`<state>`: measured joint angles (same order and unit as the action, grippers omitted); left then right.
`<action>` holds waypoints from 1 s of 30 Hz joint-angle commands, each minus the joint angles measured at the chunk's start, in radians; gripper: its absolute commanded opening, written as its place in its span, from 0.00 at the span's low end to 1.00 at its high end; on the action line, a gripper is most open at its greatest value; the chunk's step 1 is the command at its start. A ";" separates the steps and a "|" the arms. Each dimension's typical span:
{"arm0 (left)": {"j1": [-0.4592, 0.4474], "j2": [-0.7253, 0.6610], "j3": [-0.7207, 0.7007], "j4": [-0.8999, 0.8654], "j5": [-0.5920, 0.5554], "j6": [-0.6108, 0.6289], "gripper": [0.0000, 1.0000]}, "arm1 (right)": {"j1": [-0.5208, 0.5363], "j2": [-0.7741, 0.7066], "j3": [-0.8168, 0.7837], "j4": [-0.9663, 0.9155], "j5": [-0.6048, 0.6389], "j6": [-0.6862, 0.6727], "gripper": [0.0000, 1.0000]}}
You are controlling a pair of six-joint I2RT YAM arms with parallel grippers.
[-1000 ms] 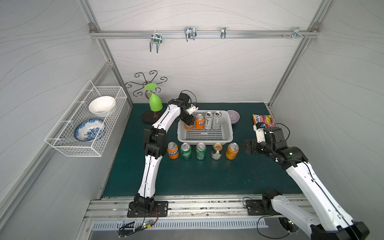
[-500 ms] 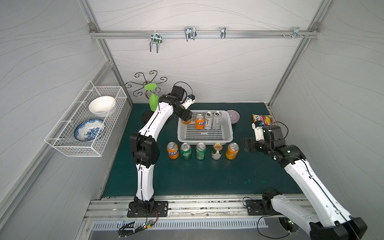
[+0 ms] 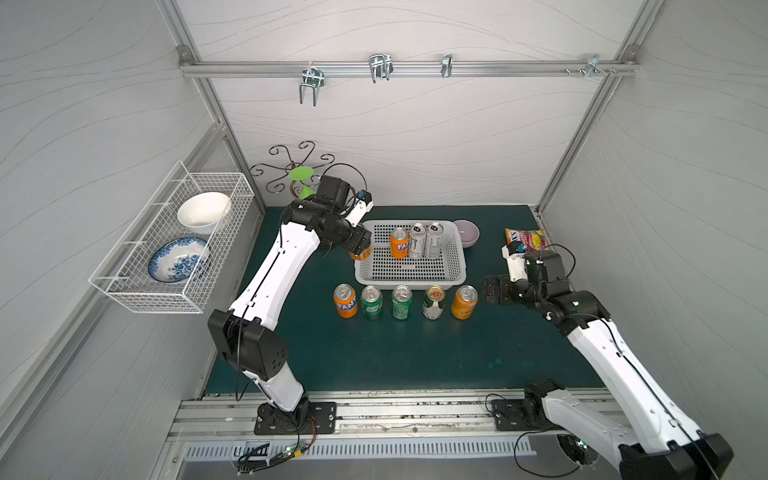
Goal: Take out the drinks from the basket
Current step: Pick up the drink from the basket, then place the drink at the center of the board.
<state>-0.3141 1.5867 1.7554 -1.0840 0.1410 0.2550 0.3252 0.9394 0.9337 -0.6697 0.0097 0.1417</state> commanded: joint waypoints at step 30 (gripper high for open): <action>-0.264 -0.604 -0.687 0.055 -0.204 -0.497 0.63 | -0.007 -0.010 -0.004 0.007 -0.019 -0.001 0.99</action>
<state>-0.5503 1.0267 1.0817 -1.1343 -0.0162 -0.1696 0.3248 0.9321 0.9325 -0.6628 -0.0048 0.1413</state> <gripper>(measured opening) 0.708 0.991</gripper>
